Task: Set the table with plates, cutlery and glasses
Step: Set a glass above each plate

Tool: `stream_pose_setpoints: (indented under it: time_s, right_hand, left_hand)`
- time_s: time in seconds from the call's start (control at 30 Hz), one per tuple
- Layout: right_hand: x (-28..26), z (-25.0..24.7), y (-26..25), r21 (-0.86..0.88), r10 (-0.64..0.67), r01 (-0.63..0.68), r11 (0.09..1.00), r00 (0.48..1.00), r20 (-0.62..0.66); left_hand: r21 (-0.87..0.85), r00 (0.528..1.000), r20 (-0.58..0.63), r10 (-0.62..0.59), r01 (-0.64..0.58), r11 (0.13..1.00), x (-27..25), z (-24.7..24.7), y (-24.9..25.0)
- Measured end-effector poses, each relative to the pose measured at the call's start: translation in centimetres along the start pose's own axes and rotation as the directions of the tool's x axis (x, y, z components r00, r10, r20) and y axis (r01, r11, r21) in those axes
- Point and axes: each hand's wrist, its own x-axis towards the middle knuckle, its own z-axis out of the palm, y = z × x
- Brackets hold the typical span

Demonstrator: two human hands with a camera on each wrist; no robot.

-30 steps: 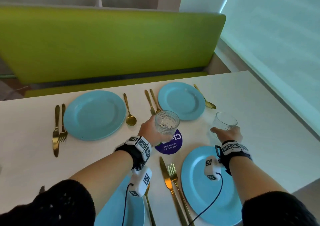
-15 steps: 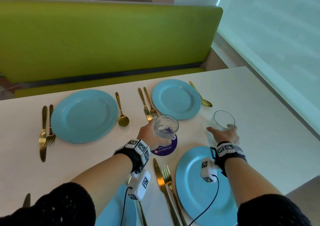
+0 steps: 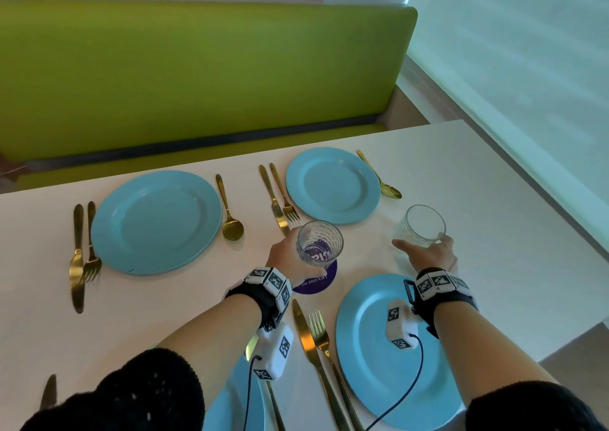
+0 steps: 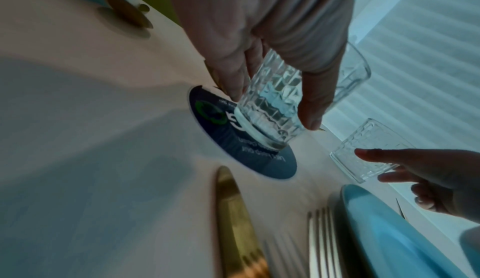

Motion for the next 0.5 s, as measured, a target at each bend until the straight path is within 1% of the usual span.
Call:
stream_pose_setpoints:
  time_s: [0.17,0.27,0.37,0.5]
  right_hand:
    - [-1.3,-0.9,0.4,0.013,-0.013,0.013,1.000,1.000,-0.019]
    - [-3.0,-1.5,0.5,0.012,-0.020,0.021,1.000,0.999,-0.042]
    - [-5.6,-1.8,0.2,0.022,-0.028,0.030,0.999,0.997,-0.074]
    - [-11.5,-1.7,-0.9,0.040,-0.085,0.090,0.995,0.991,-0.105]
  left_hand:
    - [0.019,0.999,0.041,-0.013,0.012,1.000,-0.8,-0.2,0.4]
    - [0.026,0.999,0.040,-0.002,0.001,1.000,-2.1,-1.2,0.2]
    - [-0.004,1.000,0.010,0.013,-0.013,1.000,-3.9,-2.8,-0.6]
    - [-0.102,0.999,-0.038,-0.014,0.010,0.995,-7.8,-6.9,-3.4]
